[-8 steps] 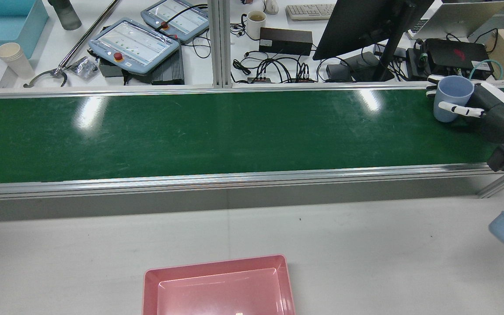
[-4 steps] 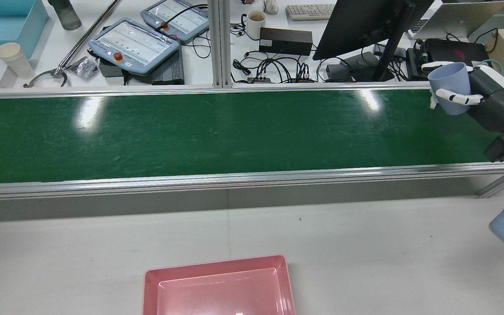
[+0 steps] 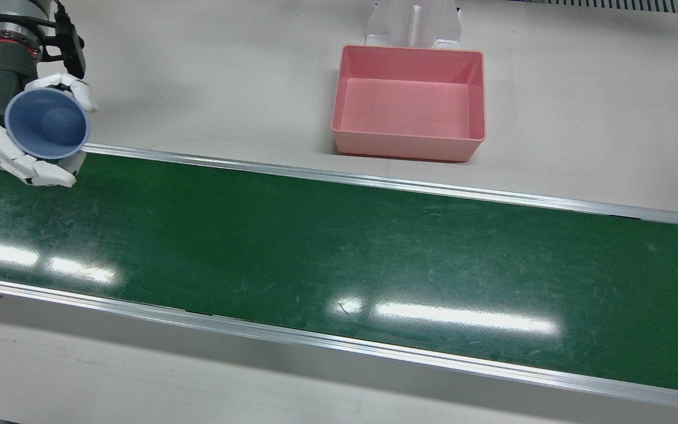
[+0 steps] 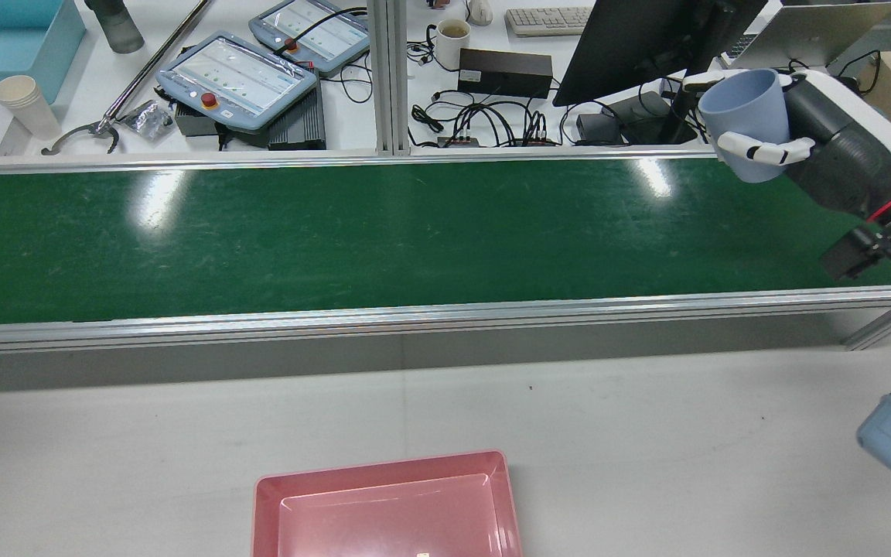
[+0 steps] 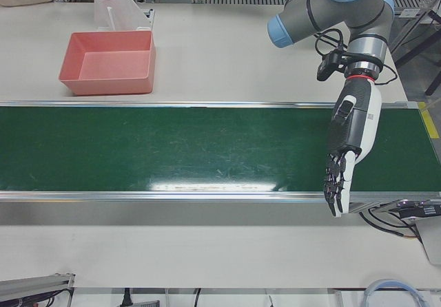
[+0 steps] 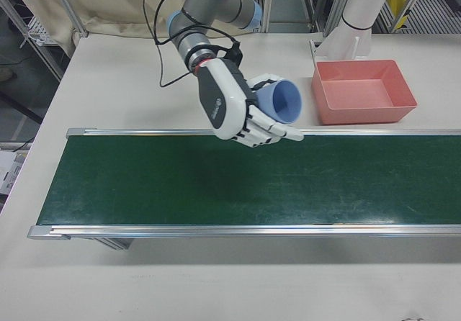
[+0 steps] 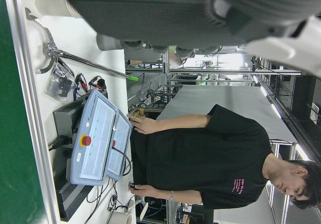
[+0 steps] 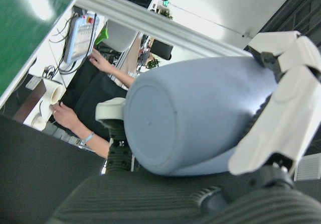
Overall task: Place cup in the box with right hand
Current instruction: 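Lift the blue cup off the belt and carry it over the pink box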
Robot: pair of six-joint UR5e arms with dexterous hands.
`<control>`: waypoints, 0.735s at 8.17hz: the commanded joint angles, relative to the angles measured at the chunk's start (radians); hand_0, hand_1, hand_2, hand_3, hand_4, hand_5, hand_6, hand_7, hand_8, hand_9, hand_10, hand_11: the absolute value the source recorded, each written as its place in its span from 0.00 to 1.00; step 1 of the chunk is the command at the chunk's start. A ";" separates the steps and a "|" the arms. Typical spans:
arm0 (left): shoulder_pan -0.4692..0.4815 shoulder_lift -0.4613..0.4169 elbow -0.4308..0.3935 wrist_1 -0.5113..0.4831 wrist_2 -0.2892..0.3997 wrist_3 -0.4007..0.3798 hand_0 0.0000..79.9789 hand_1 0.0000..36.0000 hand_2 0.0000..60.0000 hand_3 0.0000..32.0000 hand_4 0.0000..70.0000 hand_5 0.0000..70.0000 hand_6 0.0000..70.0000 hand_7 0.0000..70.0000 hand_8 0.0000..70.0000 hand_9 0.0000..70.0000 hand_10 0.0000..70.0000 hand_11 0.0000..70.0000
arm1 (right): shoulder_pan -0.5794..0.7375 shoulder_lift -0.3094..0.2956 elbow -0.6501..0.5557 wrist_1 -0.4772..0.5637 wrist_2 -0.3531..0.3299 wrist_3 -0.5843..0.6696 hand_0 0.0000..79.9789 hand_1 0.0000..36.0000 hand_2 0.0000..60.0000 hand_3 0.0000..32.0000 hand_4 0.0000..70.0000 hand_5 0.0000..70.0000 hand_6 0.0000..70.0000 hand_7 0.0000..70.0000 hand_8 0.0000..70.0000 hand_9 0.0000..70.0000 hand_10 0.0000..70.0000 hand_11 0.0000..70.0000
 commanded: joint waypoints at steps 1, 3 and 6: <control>0.000 0.000 0.000 0.000 0.000 0.000 0.00 0.00 0.00 0.00 0.00 0.00 0.00 0.00 0.00 0.00 0.00 0.00 | -0.335 0.065 0.135 -0.065 0.171 -0.156 0.58 0.86 1.00 0.00 0.07 0.27 0.64 1.00 1.00 1.00 0.73 1.00; 0.001 0.000 -0.002 0.002 0.000 0.000 0.00 0.00 0.00 0.00 0.00 0.00 0.00 0.00 0.00 0.00 0.00 0.00 | -0.543 0.134 0.154 -0.065 0.264 -0.288 0.58 0.86 1.00 0.00 0.08 0.26 0.63 1.00 1.00 1.00 0.70 1.00; 0.000 0.000 -0.002 0.002 0.000 0.000 0.00 0.00 0.00 0.00 0.00 0.00 0.00 0.00 0.00 0.00 0.00 0.00 | -0.784 0.150 0.153 -0.058 0.374 -0.409 0.57 0.82 1.00 0.00 0.00 0.24 0.61 1.00 1.00 1.00 0.64 0.91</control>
